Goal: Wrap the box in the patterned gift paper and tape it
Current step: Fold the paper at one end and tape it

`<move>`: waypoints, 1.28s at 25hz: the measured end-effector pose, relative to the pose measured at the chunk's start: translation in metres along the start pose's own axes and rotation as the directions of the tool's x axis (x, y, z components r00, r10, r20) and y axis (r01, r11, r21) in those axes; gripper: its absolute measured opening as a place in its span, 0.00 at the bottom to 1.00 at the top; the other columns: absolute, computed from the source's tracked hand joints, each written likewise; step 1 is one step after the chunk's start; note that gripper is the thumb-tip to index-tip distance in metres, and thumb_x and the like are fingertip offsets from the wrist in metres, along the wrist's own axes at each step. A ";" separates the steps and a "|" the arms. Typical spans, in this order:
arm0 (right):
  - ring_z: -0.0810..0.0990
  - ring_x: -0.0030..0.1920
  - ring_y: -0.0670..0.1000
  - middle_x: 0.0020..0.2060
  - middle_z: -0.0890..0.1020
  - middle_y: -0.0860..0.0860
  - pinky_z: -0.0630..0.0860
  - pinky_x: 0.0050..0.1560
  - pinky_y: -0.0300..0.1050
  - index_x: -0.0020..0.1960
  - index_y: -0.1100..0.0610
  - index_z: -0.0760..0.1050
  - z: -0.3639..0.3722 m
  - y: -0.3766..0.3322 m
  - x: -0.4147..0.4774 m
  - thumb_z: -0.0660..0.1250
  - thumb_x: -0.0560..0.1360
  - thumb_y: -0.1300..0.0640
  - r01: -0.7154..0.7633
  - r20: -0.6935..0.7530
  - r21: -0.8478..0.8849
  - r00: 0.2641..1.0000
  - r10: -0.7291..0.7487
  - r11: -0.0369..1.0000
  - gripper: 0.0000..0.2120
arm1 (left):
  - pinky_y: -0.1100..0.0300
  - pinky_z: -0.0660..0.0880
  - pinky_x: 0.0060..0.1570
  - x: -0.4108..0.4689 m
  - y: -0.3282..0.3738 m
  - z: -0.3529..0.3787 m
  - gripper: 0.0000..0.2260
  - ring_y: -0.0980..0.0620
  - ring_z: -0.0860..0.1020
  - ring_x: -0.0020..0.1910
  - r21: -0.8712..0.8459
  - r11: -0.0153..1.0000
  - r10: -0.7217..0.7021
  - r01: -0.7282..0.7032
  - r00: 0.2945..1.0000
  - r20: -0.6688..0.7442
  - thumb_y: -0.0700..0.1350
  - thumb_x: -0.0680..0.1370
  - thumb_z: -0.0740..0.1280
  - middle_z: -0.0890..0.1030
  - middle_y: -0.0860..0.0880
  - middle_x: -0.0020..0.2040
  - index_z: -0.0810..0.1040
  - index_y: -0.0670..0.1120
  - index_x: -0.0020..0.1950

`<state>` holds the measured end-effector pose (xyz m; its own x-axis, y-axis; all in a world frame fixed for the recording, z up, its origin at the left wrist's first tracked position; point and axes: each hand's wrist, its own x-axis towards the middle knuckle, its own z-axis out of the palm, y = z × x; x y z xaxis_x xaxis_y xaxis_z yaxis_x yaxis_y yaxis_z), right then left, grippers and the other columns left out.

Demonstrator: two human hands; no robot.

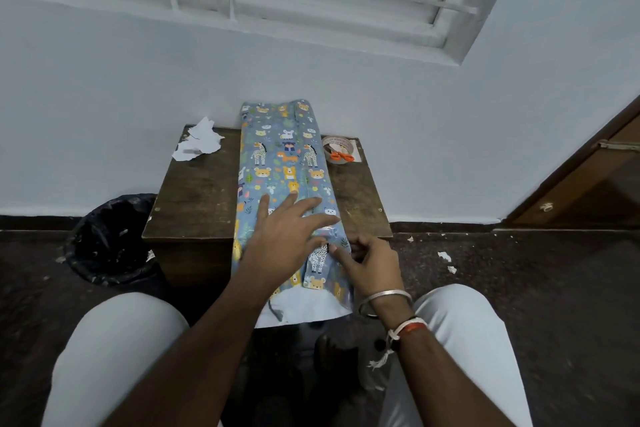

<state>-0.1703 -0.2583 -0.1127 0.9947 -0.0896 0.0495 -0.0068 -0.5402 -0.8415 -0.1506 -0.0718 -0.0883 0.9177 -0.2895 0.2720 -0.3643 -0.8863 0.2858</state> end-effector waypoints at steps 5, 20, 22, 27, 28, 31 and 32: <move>0.76 0.28 0.40 0.29 0.81 0.43 0.72 0.34 0.36 0.38 0.51 0.79 0.006 -0.006 0.006 0.81 0.69 0.49 -0.024 -0.076 -0.121 0.997 0.015 0.992 0.12 | 0.24 0.56 0.69 0.001 0.008 0.001 0.18 0.46 0.73 0.71 0.011 1.000 -0.005 0.006 0.997 -0.079 0.55 0.73 0.76 0.77 0.52 0.64 0.79 0.61 0.61; 0.83 0.48 0.57 0.42 0.84 0.48 0.76 0.45 0.47 0.51 0.53 0.73 0.023 0.000 -0.022 0.76 0.72 0.52 -0.147 -0.020 -0.200 0.989 0.146 0.969 0.15 | 0.21 0.55 0.66 0.007 0.009 0.014 0.41 0.38 0.64 0.77 0.326 0.945 0.007 -0.014 1.000 0.021 0.63 0.60 0.82 0.68 0.51 0.76 0.69 0.63 0.70; 0.82 0.51 0.60 0.44 0.84 0.50 0.74 0.47 0.47 0.54 0.53 0.73 0.028 0.001 -0.021 0.74 0.72 0.54 -0.178 -0.010 -0.211 0.984 0.180 0.961 0.14 | 0.22 0.51 0.67 0.009 0.008 0.016 0.44 0.37 0.61 0.79 0.370 0.929 0.012 -0.020 1.000 0.026 0.65 0.61 0.80 0.63 0.51 0.79 0.66 0.64 0.73; 0.81 0.56 0.62 0.52 0.85 0.52 0.75 0.50 0.49 0.64 0.51 0.73 0.024 -0.008 -0.025 0.70 0.77 0.52 -0.104 0.031 -0.283 0.993 0.117 0.954 0.17 | 0.21 0.54 0.67 0.008 0.009 0.024 0.38 0.34 0.63 0.77 0.360 0.933 0.001 -0.007 1.000 0.016 0.58 0.65 0.81 0.66 0.48 0.79 0.69 0.62 0.73; 0.81 0.54 0.61 0.50 0.85 0.51 0.74 0.48 0.49 0.61 0.51 0.74 0.021 -0.009 -0.026 0.69 0.77 0.49 -0.087 0.016 -0.294 0.995 0.096 0.952 0.14 | 0.22 0.54 0.67 0.009 0.008 0.024 0.37 0.35 0.63 0.77 0.360 0.933 0.014 -0.016 1.000 0.009 0.59 0.66 0.80 0.66 0.49 0.79 0.69 0.62 0.72; 0.83 0.47 0.60 0.40 0.83 0.49 0.73 0.44 0.50 0.53 0.51 0.74 0.013 -0.013 -0.020 0.67 0.79 0.44 -0.056 -0.060 -0.319 0.997 0.039 0.946 0.11 | 0.22 0.53 0.67 0.008 0.007 0.021 0.30 0.36 0.63 0.78 0.328 0.943 0.070 -0.052 0.997 -0.045 0.61 0.70 0.72 0.66 0.50 0.78 0.71 0.64 0.71; 0.82 0.47 0.61 0.40 0.83 0.50 0.73 0.44 0.50 0.53 0.51 0.74 0.012 -0.016 -0.019 0.66 0.79 0.44 -0.031 -0.064 -0.348 0.998 0.009 0.937 0.11 | 0.22 0.53 0.67 0.008 0.008 0.020 0.27 0.35 0.63 0.78 0.307 0.950 0.078 -0.058 0.995 -0.054 0.60 0.70 0.69 0.67 0.50 0.78 0.71 0.64 0.70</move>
<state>-0.1875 -0.2381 -0.1071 0.9860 -0.1483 0.0761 -0.0729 -0.7943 -0.6031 -0.1433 -0.0884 -0.1025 0.8765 -0.3377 0.3430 -0.3505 -0.9362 -0.0261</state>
